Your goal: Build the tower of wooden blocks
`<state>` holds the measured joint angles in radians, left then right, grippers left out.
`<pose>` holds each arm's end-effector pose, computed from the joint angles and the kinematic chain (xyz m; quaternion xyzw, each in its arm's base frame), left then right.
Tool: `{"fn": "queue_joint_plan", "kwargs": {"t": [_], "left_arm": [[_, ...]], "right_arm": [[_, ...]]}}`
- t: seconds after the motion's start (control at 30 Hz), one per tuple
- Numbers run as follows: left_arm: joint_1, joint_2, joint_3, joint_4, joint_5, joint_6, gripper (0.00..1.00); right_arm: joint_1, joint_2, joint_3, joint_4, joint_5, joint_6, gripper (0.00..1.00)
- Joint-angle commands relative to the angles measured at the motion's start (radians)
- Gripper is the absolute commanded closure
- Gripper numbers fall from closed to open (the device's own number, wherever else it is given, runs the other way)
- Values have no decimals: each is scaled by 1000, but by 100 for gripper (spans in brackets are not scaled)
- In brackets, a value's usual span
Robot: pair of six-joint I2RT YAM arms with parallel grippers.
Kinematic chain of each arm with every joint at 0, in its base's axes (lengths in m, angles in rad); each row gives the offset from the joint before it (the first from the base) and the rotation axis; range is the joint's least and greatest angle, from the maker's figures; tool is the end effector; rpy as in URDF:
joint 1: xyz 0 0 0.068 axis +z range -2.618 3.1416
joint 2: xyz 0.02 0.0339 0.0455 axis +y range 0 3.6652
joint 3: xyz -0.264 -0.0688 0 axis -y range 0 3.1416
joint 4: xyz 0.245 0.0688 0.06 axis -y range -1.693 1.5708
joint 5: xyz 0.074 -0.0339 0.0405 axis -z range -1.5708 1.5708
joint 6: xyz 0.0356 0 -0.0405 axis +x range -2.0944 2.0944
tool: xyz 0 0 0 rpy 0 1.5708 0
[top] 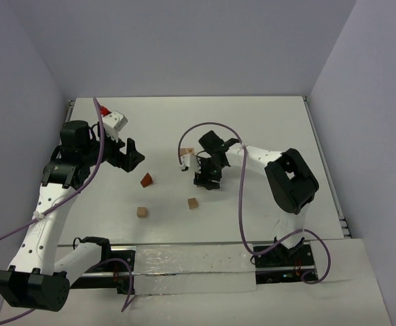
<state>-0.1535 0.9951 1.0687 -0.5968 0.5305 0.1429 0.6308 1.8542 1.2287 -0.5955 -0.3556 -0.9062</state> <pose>0.2017 -0.0494 0.3605 0.2531 0.8071 -0.2296 0.4815 0.2869 0.2249 0.1713 -0.6958 0.6754 0.1490 0.1935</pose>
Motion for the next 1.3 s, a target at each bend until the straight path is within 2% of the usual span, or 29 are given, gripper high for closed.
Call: {"fn": "queue_joint_plan", "kwargs": {"t": [0.0, 0.47, 0.53, 0.6, 0.7, 0.77, 0.9, 0.97, 1.1, 1.2, 1.27], "left_arm": [[6, 0, 39, -1, 32, 13, 1], [6, 7, 37, -3, 37, 20, 1], [6, 7, 36, 0, 36, 18, 1], [6, 8, 34, 2, 37, 17, 1], [6, 7, 31, 3, 36, 18, 1], [6, 5, 28, 3, 36, 18, 1], [6, 5, 28, 3, 42, 20, 1], [6, 4, 31, 2, 42, 20, 1], [8, 0, 28, -3, 38, 23, 1], [6, -1, 27, -3, 36, 21, 1], [6, -1, 25, -2, 36, 23, 1]], "right_arm": [[5, 18, 77, -47, -43, -13, 31], [21, 65, 101, -66, -37, -30, 35], [21, 63, 100, -66, -37, -34, 43], [20, 59, 100, -64, -44, -33, 55], [20, 48, 103, -72, -59, -28, 61], [21, 46, 106, -77, -55, -25, 56], [21, 45, 115, -83, -50, -24, 37], [21, 49, 121, -81, -52, -20, 32], [23, 56, 142, -81, -58, -10, 31], [24, 59, 152, -84, -65, -10, 34], [27, 66, 161, -93, -66, -11, 39]]}}
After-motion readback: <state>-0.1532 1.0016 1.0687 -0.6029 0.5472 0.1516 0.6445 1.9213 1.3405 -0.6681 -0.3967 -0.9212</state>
